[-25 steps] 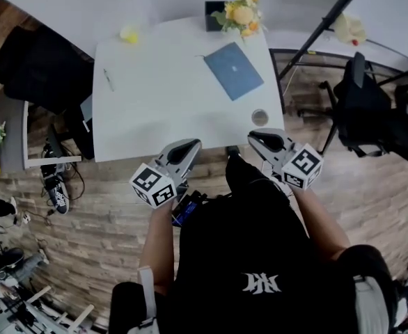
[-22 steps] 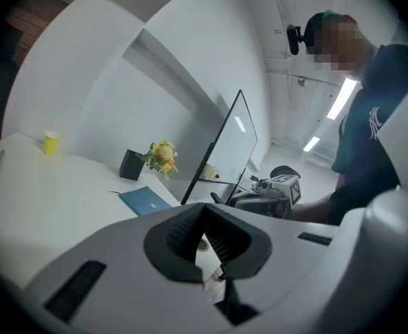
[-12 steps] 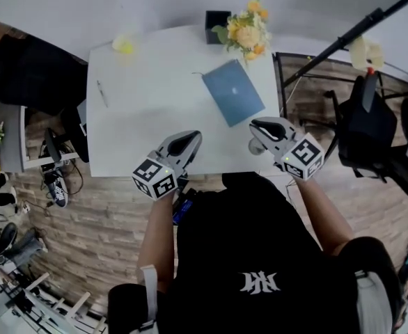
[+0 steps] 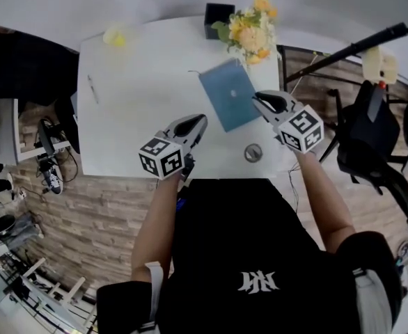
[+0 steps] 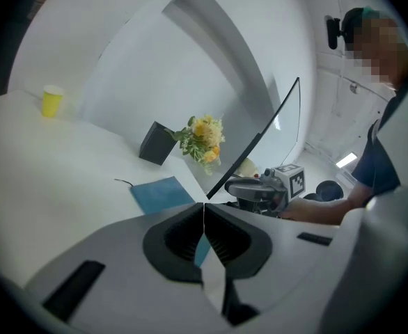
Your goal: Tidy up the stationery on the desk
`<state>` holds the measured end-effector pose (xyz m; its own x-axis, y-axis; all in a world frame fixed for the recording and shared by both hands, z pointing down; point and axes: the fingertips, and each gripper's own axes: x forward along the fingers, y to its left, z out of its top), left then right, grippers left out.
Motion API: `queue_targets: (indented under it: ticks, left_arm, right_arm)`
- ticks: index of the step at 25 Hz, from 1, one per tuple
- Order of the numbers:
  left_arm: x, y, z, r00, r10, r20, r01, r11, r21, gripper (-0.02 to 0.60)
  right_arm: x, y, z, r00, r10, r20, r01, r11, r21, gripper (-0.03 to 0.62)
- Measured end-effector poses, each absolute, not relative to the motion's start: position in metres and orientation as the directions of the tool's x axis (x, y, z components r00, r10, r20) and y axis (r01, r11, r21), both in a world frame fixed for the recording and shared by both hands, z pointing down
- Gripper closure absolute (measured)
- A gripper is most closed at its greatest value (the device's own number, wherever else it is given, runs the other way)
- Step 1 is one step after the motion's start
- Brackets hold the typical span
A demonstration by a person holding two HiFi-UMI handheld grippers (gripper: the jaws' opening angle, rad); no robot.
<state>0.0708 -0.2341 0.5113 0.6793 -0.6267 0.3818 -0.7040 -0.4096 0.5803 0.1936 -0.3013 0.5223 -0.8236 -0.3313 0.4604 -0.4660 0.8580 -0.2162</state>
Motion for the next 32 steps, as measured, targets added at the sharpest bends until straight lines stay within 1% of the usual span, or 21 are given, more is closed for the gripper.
queue_targets:
  ticks: [4, 9, 10, 12, 13, 15, 18, 21, 26, 32]
  left_arm:
    - [0.072, -0.254, 0.536, 0.656, -0.631, 0.414, -0.713, -0.337, 0.615, 0.576]
    - [0.077, -0.27, 0.573, 0.625, -0.598, 0.503, -0.746, -0.267, 0.61, 0.527]
    - [0.079, -0.271, 0.579, 0.619, -0.587, 0.522, -0.752, -0.252, 0.608, 0.516]
    - [0.08, -0.272, 0.591, 0.606, -0.57, 0.554, -0.763, -0.221, 0.607, 0.499]
    - [0.079, -0.272, 0.597, 0.598, -0.566, 0.567, -0.769, -0.205, 0.606, 0.496]
    - [0.076, -0.273, 0.607, 0.577, -0.562, 0.593, -0.782, -0.171, 0.6, 0.491]
    - [0.074, -0.275, 0.619, 0.553, -0.556, 0.62, -0.794, -0.127, 0.594, 0.463]
    - [0.077, -0.275, 0.625, 0.543, -0.549, 0.635, -0.799, -0.104, 0.593, 0.444]
    - [0.084, -0.277, 0.631, 0.538, -0.527, 0.658, -0.807, -0.097, 0.582, 0.431]
    - [0.087, -0.278, 0.635, 0.513, -0.511, 0.69, -0.829, -0.086, 0.553, 0.432]
  right_arm:
    - [0.194, -0.324, 0.549, -0.798, -0.314, 0.515, -0.48, 0.847, -0.228, 0.542]
    - [0.192, -0.342, 0.576, -0.773, -0.288, 0.565, -0.494, 0.832, -0.251, 0.539]
    - [0.191, -0.344, 0.581, -0.767, -0.28, 0.577, -0.496, 0.83, -0.256, 0.531]
    - [0.191, -0.345, 0.593, -0.754, -0.264, 0.601, -0.501, 0.823, -0.267, 0.474]
    - [0.192, -0.346, 0.599, -0.747, -0.259, 0.612, -0.506, 0.819, -0.271, 0.464]
    - [0.194, -0.348, 0.609, -0.733, -0.254, 0.631, -0.518, 0.81, -0.275, 0.464]
    - [0.197, -0.349, 0.623, -0.706, -0.241, 0.666, -0.541, 0.79, -0.287, 0.448]
    - [0.199, -0.347, 0.631, -0.691, -0.229, 0.685, -0.556, 0.774, -0.302, 0.444]
    - [0.2, -0.349, 0.637, -0.655, -0.229, 0.72, -0.574, 0.771, -0.277, 0.444]
    - [0.199, -0.346, 0.642, -0.647, -0.223, 0.729, -0.574, 0.772, -0.273, 0.444]
